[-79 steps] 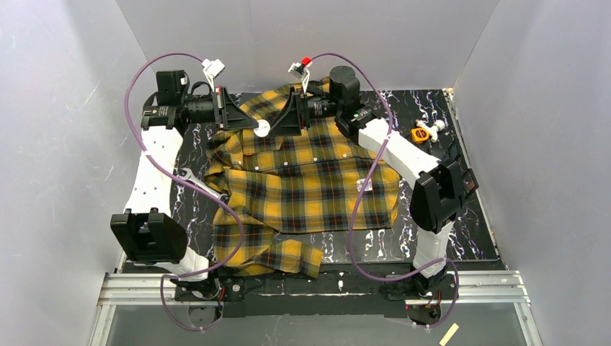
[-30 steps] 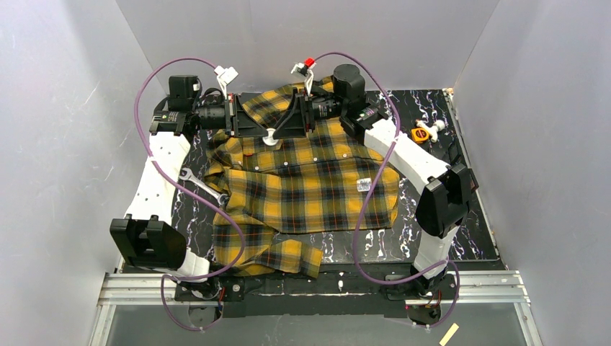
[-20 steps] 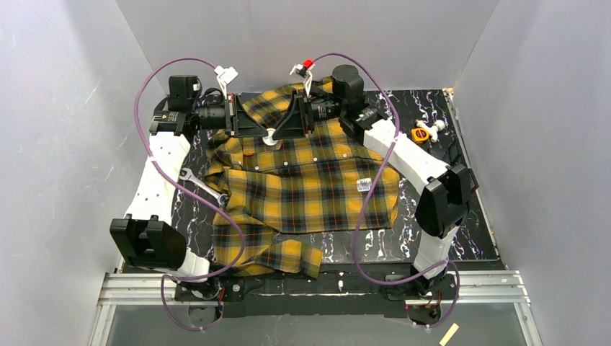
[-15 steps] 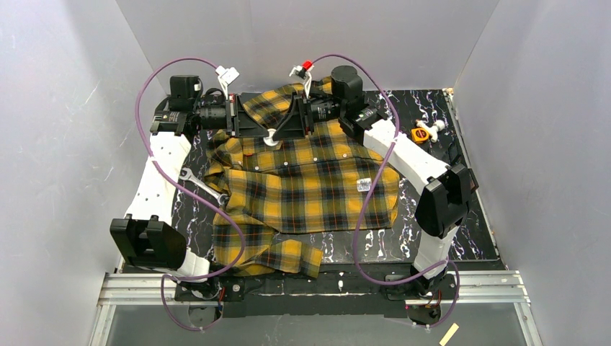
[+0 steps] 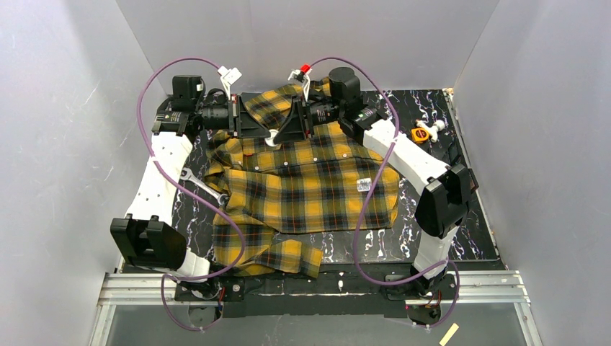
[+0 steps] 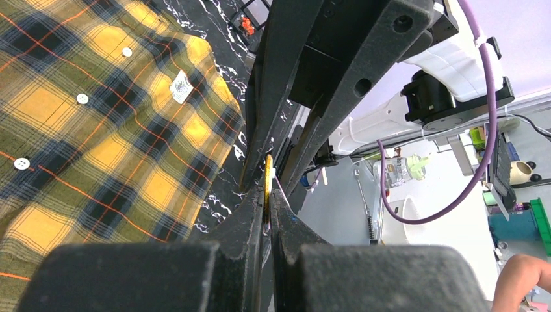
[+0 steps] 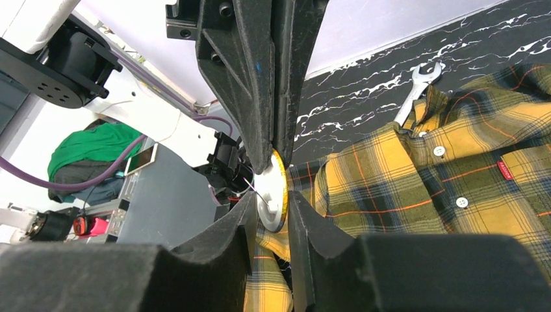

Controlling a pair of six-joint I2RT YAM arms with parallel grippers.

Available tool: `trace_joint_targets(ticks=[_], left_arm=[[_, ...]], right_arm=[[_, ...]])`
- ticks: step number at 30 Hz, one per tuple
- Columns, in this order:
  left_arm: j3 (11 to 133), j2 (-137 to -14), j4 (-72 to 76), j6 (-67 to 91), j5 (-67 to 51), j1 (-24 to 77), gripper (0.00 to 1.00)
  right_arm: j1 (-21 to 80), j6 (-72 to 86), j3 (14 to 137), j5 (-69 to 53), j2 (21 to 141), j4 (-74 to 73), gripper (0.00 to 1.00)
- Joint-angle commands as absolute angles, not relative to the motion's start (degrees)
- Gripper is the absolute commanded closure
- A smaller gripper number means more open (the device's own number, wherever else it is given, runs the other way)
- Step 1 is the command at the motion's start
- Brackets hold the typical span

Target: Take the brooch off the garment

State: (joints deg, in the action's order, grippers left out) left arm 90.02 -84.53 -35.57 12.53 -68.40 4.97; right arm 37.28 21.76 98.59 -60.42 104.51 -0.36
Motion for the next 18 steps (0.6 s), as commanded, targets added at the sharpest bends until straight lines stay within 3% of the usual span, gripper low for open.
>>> trace_joint_targets(ticks=[1,5,12,18], left_arm=[[90.7,-81.3,-35.5,11.8,-69.5,5.6,1.0],[90.3,-81.4,-35.6,11.8,-69.2,5.7,1.0],[90.0,-81.5,-35.6,11.4,-69.2,5.6,1.0],[90.2,-81.7,-35.5,11.4,-69.4,5.6,1.0]], right_arm=[[37.7,20.3,101.4,-60.6,103.9,-1.3,0.65],[37.6,21.4,100.0,-62.3,102.8,1.2,0.56],[35.9,39.3,95.6,-65.0,101.9,18.7,0.56],[35.6,41.3,94.7,-64.9,102.2,20.6,0.6]])
